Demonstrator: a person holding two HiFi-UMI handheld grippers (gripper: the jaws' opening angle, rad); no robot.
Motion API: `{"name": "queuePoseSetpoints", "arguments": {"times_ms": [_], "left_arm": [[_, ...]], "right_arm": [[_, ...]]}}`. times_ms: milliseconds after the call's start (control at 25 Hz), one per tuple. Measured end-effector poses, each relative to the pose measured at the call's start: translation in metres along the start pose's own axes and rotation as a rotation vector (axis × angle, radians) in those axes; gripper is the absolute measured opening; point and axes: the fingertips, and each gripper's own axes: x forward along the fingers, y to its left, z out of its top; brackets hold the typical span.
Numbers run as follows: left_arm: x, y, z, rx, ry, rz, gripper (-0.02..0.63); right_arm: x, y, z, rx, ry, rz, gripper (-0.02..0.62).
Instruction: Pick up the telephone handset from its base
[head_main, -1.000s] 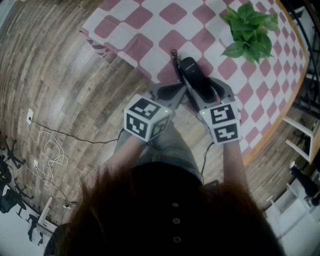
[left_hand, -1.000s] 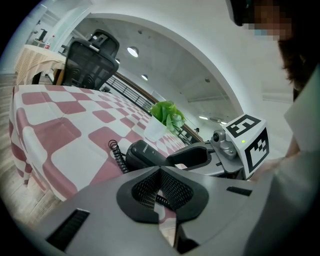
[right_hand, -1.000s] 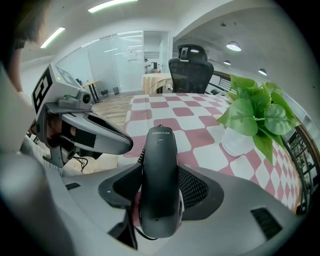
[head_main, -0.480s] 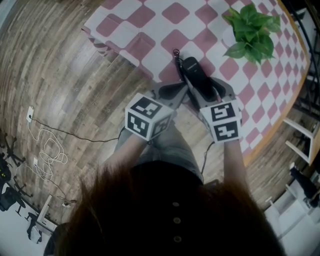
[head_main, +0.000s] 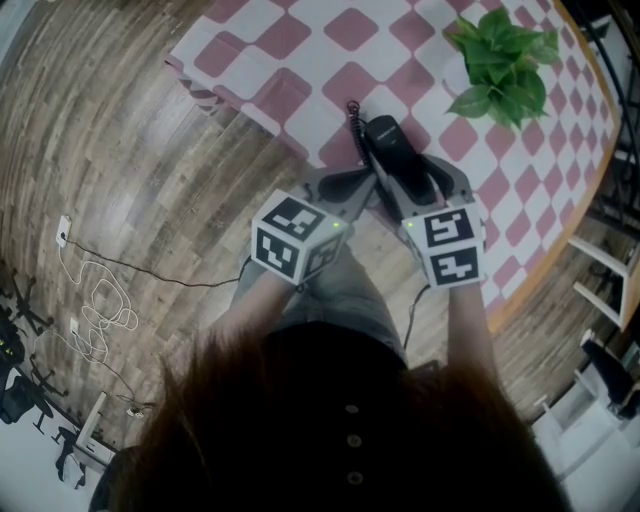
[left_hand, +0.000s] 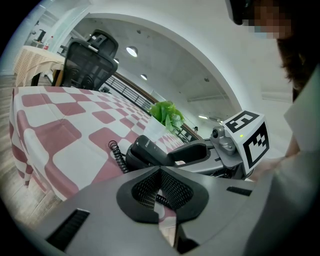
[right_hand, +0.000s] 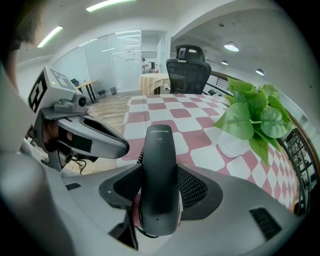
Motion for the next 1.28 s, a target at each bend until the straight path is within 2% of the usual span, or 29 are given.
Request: {"name": "queuePoseSetpoints", "arguments": {"times_ms": [480,640,880,1280], "left_arm": [[-0.005,-0.004,0.018,0.049,-0.025,-0.006,0.006],[-0.009,-0.011,0.028,0.074,-0.039,-0.017,0.006],[-0.018,-0.023,0.042,0.088,-0.068,-0.029,0.006],[-0.033,-0.050,0.074,0.170,-0.104,-0.081,0.006]], "right_arm": [[-0.020,-0.008,0.021,0.048,-0.112,-0.054,0.227],[-0.035,-0.011,0.027,0.095,-0.146,-0.076,0.227],[-0.060,-0.021,0.037,0.157,-0.230,-0.136,0.227],[-0.107,-0.026,0.062,0.224,-0.394,-0.221,0.227]]}}
